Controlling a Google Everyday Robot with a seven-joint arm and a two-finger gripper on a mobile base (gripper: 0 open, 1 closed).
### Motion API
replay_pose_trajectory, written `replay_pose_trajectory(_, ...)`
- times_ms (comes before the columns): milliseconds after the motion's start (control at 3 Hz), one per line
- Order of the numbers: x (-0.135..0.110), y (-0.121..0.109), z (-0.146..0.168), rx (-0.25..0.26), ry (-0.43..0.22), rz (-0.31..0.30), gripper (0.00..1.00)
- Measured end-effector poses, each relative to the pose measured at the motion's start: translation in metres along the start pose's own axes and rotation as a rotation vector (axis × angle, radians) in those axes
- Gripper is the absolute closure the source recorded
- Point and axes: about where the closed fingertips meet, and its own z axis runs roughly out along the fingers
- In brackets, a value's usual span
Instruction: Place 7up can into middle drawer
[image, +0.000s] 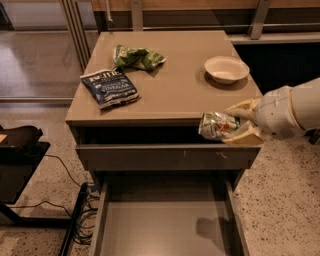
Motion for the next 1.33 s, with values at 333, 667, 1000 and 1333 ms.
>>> replay_pose_trajectory(333, 0.045, 0.056, 0.045, -0.047, 0.004, 0.086, 1.00)
replay_pose_trajectory(667, 0.044, 0.055, 0.045, -0.047, 0.003, 0.085, 1.00)
replay_pose_trajectory(1000, 0.051, 0.055, 0.066, -0.059, -0.004, 0.108, 1.00)
replay_pose_trajectory(1333, 0.070, 0.065, 0.120, -0.085, -0.028, 0.163, 1.00)
